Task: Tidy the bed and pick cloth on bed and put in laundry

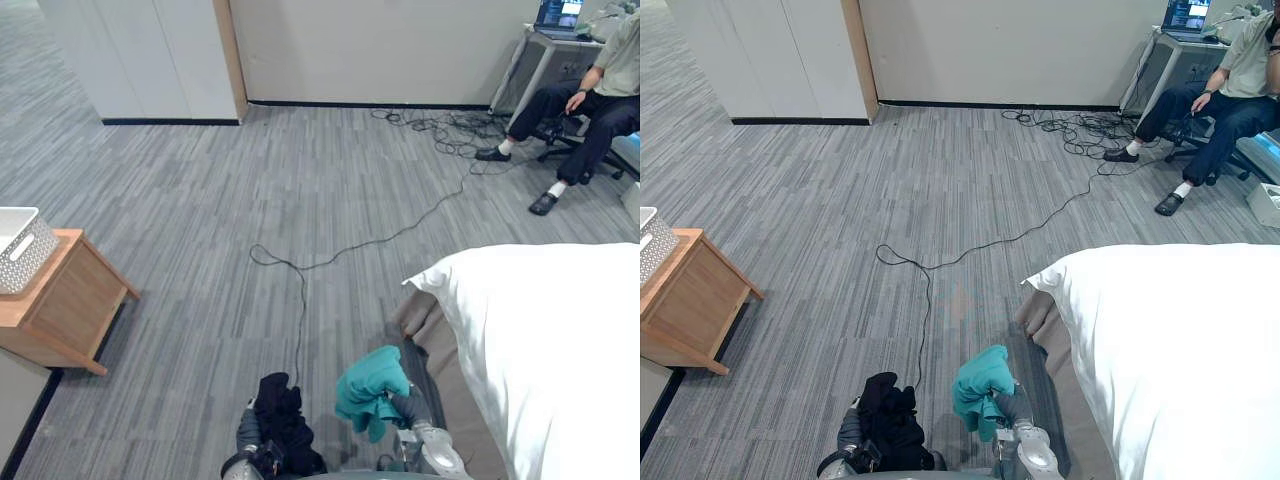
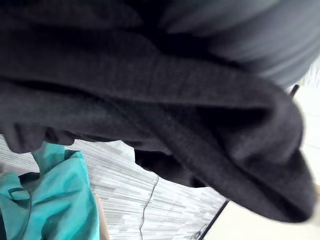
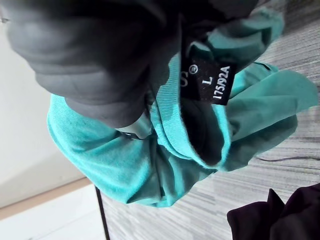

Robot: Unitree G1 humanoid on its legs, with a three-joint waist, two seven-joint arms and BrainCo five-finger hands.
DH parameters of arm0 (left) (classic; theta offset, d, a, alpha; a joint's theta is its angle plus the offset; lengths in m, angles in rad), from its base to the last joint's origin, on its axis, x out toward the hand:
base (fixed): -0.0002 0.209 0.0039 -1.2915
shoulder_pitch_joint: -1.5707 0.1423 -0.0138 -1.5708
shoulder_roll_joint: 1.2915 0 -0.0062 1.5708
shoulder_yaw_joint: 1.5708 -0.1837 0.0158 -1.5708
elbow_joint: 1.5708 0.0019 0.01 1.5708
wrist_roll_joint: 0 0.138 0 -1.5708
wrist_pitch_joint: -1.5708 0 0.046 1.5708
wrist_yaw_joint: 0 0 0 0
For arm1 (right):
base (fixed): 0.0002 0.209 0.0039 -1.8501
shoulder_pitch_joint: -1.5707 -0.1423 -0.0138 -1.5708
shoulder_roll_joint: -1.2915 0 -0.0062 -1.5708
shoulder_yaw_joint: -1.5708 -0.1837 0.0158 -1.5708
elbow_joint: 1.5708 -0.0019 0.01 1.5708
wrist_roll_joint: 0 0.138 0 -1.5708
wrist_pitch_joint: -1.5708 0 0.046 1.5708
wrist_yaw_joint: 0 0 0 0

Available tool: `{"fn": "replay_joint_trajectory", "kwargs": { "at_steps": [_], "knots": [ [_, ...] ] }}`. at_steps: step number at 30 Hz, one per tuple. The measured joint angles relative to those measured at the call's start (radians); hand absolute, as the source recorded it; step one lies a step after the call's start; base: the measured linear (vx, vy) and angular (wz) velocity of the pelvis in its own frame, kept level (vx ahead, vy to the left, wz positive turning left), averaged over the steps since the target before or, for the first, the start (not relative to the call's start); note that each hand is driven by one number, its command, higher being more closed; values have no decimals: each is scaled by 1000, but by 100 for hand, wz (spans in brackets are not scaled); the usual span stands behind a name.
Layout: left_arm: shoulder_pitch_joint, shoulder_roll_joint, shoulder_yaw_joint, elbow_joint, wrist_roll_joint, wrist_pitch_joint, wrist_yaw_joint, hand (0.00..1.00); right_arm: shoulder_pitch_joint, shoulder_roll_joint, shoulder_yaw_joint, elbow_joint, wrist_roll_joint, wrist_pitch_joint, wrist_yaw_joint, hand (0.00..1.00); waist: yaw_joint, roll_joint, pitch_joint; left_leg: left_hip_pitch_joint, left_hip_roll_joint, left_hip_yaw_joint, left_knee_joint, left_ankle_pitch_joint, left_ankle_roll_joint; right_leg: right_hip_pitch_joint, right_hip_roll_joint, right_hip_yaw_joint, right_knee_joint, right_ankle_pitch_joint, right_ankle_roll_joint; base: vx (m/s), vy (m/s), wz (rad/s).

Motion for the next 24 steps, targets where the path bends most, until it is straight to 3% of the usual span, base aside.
{"fn": "replay_joint_trajectory", "kwargs": {
  "at_steps": [6,11,13,15,16,17,18,20,21,24],
  "knots": [
    [-8,-2,5,18,6,0,-3,100,4,-3,-13,4,0,-1,11,100,1,0,0,-1,1,0,0,-3,-2,0,1,0,-3,0,0,0,0,0],
    [-73,-2,35,126,166,-3,-26,100,14,-9,-73,68,-1,-8,88,100,4,3,-10,-15,3,-21,1,-7,1,0,2,-20,-19,-1,-6,7,-7,9],
    [-86,3,48,147,228,-5,-27,100,17,-18,-89,90,-1,-15,110,100,9,-3,-13,-28,9,-22,23,-26,-17,-11,4,-29,-13,-6,-13,80,-73,6],
    [-101,10,80,156,317,-11,-25,100,17,-41,-87,94,-1,-23,136,100,29,-6,-13,-120,57,-4,212,-126,-57,-55,22,-92,88,-47,-50,100,-169,-19],
    [-95,10,106,156,355,-24,-24,100,19,-49,-88,89,-1,-26,151,100,34,10,-3,-158,104,15,343,-199,-118,-53,56,-127,152,-88,-68,113,-196,-32],
    [-92,14,125,154,367,-31,-23,100,20,-49,-88,82,0,-27,154,100,46,0,-6,-185,124,18,438,-208,-141,-40,60,-141,155,-112,-84,112,-197,-23],
    [-101,30,140,156,391,-43,-21,100,18,-59,-93,77,0,-40,161,100,47,7,8,-298,174,-2,684,-206,-141,-19,72,-159,150,-158,-102,50,-141,-5],
    [-129,30,143,150,411,-50,-20,100,21,-67,-133,78,0,-42,165,100,55,8,37,-377,211,-30,881,-153,-142,26,74,-165,151,-176,-112,25,-89,5],
    [-132,34,145,153,434,-53,-21,100,21,-72,-156,79,-1,-42,167,100,51,16,42,-378,213,-35,892,-182,-123,55,64,-173,148,-186,-117,105,-43,11],
    [-157,38,137,180,474,-50,-17,100,21,-88,-208,79,-14,-42,168,100,31,23,52,-369,204,-4,715,-205,-140,116,28,-199,124,-208,-103,251,25,32]
  ]
}}
